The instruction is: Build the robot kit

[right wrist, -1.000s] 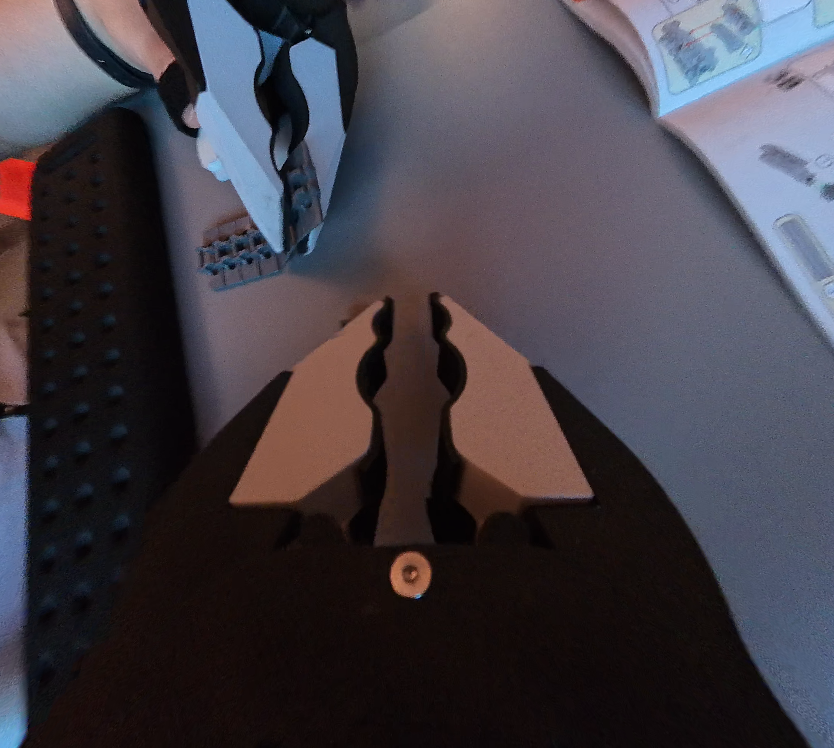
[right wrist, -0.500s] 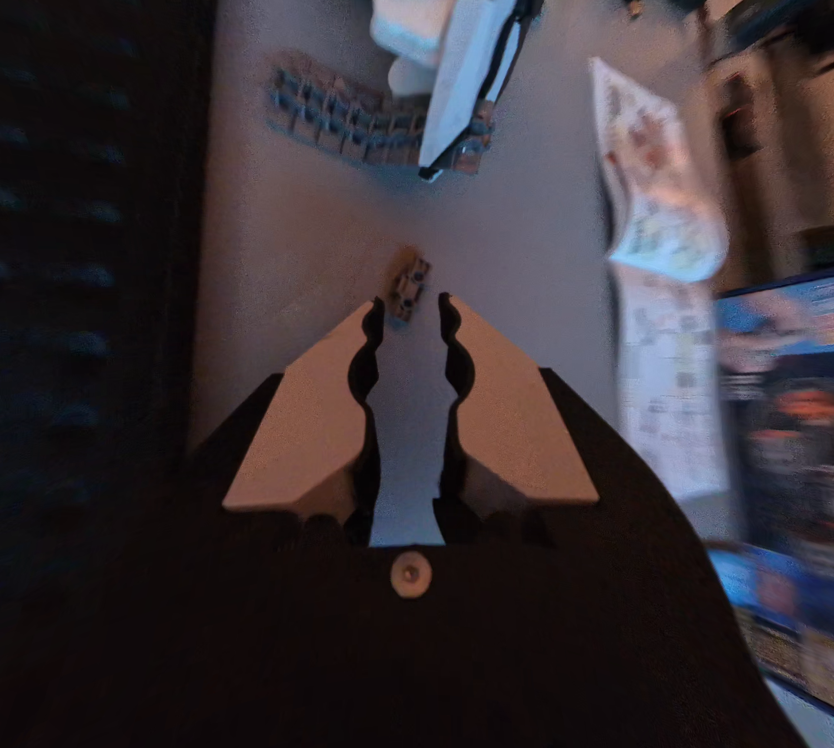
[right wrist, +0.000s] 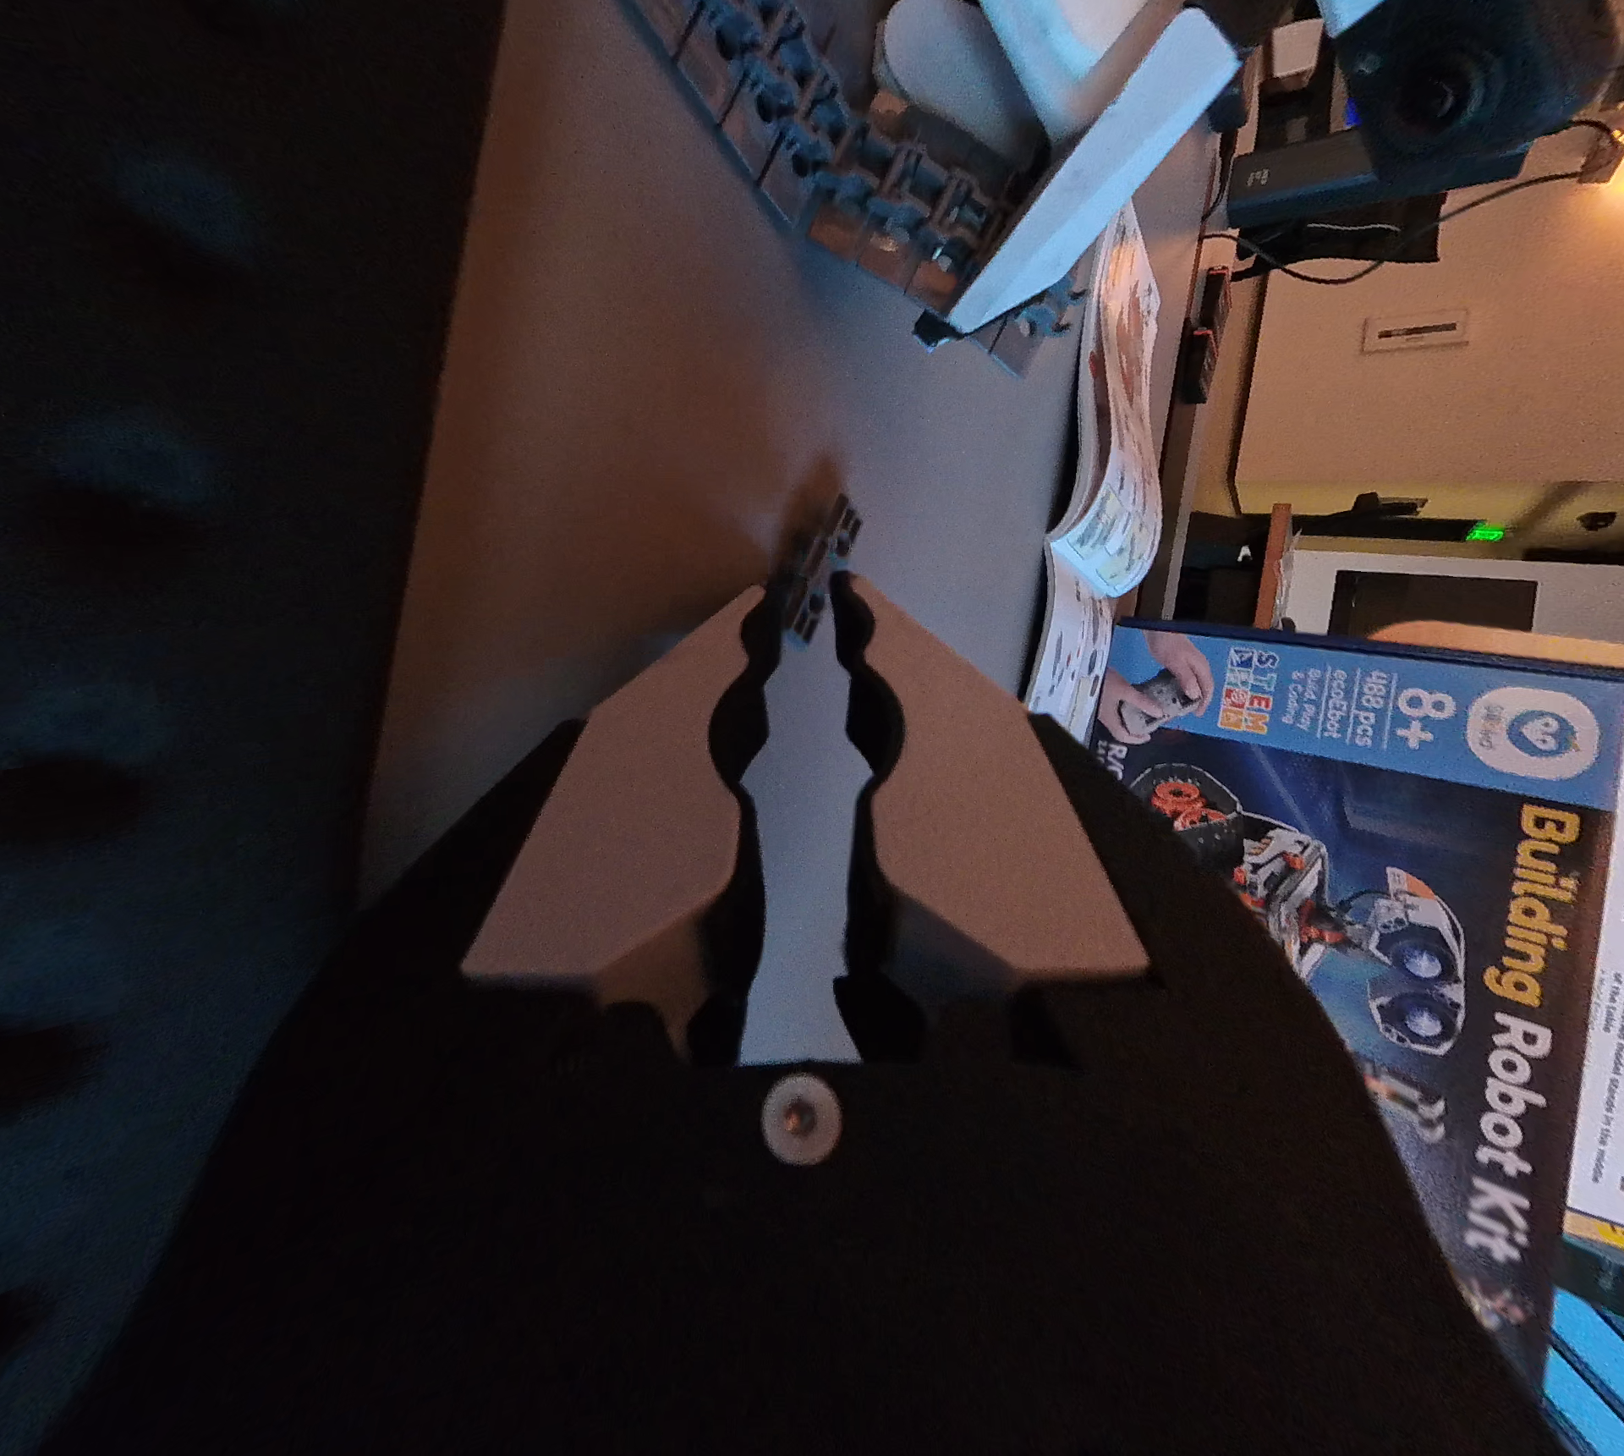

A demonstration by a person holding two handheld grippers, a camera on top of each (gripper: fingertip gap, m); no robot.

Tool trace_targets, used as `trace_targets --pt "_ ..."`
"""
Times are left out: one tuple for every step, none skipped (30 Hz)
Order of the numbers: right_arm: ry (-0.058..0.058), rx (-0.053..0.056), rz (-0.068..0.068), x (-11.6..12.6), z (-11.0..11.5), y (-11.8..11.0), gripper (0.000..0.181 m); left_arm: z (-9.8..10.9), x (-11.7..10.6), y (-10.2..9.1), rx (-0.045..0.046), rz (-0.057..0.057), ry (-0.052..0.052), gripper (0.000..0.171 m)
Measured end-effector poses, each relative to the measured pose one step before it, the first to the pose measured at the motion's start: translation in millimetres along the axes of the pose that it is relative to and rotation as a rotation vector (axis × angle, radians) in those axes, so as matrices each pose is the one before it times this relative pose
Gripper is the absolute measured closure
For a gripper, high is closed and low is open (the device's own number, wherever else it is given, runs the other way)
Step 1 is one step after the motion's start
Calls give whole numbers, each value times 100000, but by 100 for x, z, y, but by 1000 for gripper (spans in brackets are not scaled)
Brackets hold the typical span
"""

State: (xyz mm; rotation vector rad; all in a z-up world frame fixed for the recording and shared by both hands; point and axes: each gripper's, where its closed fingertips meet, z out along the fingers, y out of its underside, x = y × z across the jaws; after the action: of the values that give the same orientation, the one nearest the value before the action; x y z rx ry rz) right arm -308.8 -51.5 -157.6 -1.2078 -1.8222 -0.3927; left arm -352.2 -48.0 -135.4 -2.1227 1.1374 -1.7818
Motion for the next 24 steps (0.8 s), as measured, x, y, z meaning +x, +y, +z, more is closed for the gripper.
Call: trace_targets --pt "26 -2589 166 232 745 343 177 33 5 45 -321 173 -116 165" --pt "3148 -6259 977 742 706 909 178 34 -1 41 -304 127 -84 165" --pt "996 -4137 485 390 340 610 178 6 5 20 -103 186 -120 165" --pt "-224 2563 3072 187 -126 -239 179 -2 2 12 29 196 -234 165" --pt "613 4490 6157 482 -456 -463 180 -4 3 39 -90 101 -162 165" --pt "-676 3165 7982 548 -481 -291 180 17 14 38 -97 107 -126 165" --pt "-2620 3314 11226 455 -412 -274 180 9 5 14 -145 145 -93 165" --pt "-3607 4931 13339 381 -431 -451 181 17 0 14 -171 -87 108 165" --pt "-5931 5631 14731 98 -428 -596 181 9 25 -13 -55 -295 374 165" --pt "-6340 5005 16045 72 -331 -551 181 -16 31 -27 218 -204 370 165" --pt "-8916 5096 17376 -263 -207 -594 181 -34 22 -42 387 -165 271 165" --pt "-13734 4986 19426 -878 -81 -682 180 -36 18 -47 393 -69 132 165" --pt "-13895 5002 19197 -880 -4 -699 180 -5 6 -28 223 86 31 165" --pt "-11021 4055 16072 -506 89 -544 180 2 5 15 -116 163 -80 165" --pt "-8630 2901 11224 -246 124 -455 180 35 51 57 -429 295 175 165" --pt "-4341 3434 6706 181 101 -569 180 65 32 110 -805 234 131 165" --pt "-2383 910 4646 302 155 -318 181 71 28 102 -741 278 -76 165" --pt "-2702 -1788 3104 161 227 -66 180 48 34 73 -484 463 -53 165" --pt "226 -938 1242 458 219 -235 180 39 64 78 -489 456 161 165" --pt "2294 -1538 -586 632 235 -151 180 34 26 53 -432 171 34 165" --pt "-556 -3645 -1880 105 310 130 179 21 -23 8 -118 -65 -138 165" --pt "-2100 -3346 -1545 -180 309 86 179 0 -4 -4 17 -24 59 165" --pt "-1304 -2385 -349 -85 295 -6 179 -7 23 13 -16 -40 202 165" --pt "-404 -2099 -945 27 247 -59 179 -3 5 -11 19 -110 124 165"
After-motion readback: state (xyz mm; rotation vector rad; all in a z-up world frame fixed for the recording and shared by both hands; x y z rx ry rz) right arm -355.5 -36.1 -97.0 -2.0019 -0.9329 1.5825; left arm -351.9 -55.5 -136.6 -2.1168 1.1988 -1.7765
